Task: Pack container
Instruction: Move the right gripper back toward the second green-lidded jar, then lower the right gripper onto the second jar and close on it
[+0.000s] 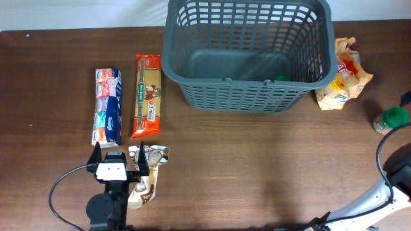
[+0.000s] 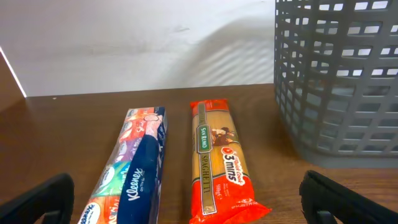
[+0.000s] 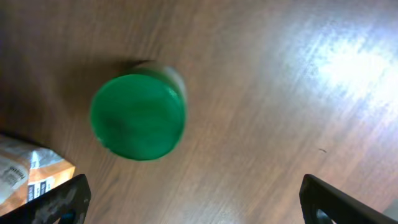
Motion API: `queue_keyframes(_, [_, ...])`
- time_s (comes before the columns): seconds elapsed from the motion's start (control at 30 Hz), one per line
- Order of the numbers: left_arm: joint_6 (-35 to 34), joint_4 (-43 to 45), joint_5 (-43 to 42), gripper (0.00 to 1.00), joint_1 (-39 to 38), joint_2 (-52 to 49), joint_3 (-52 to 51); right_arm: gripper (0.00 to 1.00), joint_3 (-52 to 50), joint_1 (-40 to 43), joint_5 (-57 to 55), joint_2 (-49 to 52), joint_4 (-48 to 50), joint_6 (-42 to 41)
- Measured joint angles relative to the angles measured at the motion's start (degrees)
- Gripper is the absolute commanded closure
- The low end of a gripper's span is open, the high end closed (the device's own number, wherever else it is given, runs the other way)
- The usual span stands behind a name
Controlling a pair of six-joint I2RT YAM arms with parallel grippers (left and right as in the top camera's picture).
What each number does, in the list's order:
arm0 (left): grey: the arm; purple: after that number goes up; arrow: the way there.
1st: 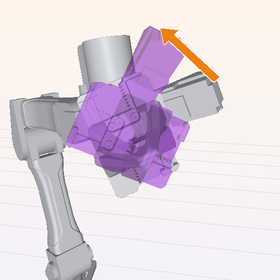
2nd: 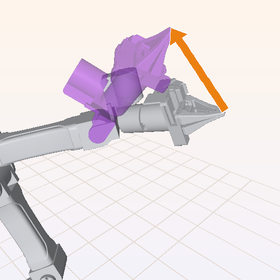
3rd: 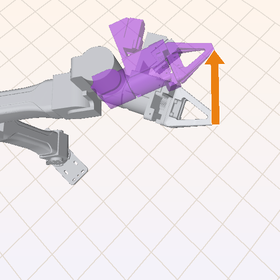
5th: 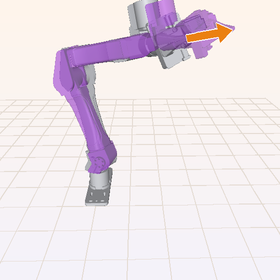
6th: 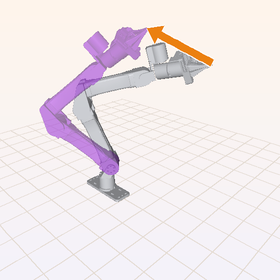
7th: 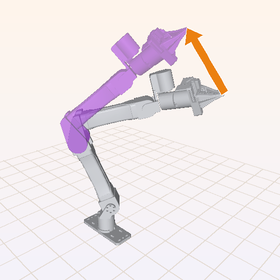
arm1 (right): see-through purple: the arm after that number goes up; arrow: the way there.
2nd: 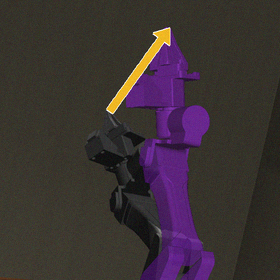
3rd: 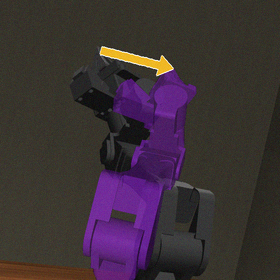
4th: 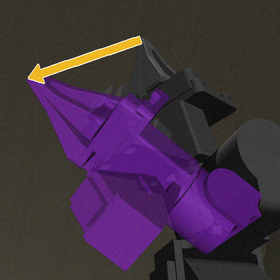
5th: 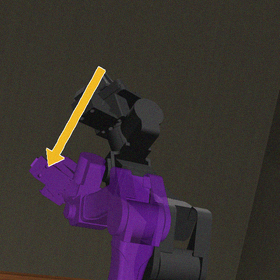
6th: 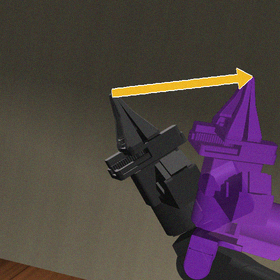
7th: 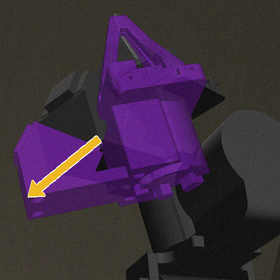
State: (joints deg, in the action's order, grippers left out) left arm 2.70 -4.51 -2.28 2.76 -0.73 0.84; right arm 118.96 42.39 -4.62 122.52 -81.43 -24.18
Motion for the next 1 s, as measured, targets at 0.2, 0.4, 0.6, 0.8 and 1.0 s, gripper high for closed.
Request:
queue_keyframes(0.2, [0.0,0.0,0.0,0.01,0.0,0.0,0.0,0.01,0.0,-1.4,1.0,0.0,0.7,1.1])
queue_keyframes(0.4, [0.0,0.0,0.0,0.01,0.0,0.0,0.0,0.01,0.0,-1.5,1.1,0.1,1.1,1.1])
queue_keyframes(0.6, [0.0,0.0,0.0,0.01,0.0,0.0,0.0,0.01,0.0,-1.5,2.7,3.0,1.2,2.2])
queue_keyframes(0.8, [0.0,0.0,0.0,0.01,0.0,0.0,0.0,0.01,-0.1,-1.5,3.3,6.1,2.2,3.5])
queue_keyframes(1.0, [0.0,0.0,0.0,0.01,0.0,0.0,0.0,0.01,-0.1,-1.5,3.5,7.3,2.3,4.3])
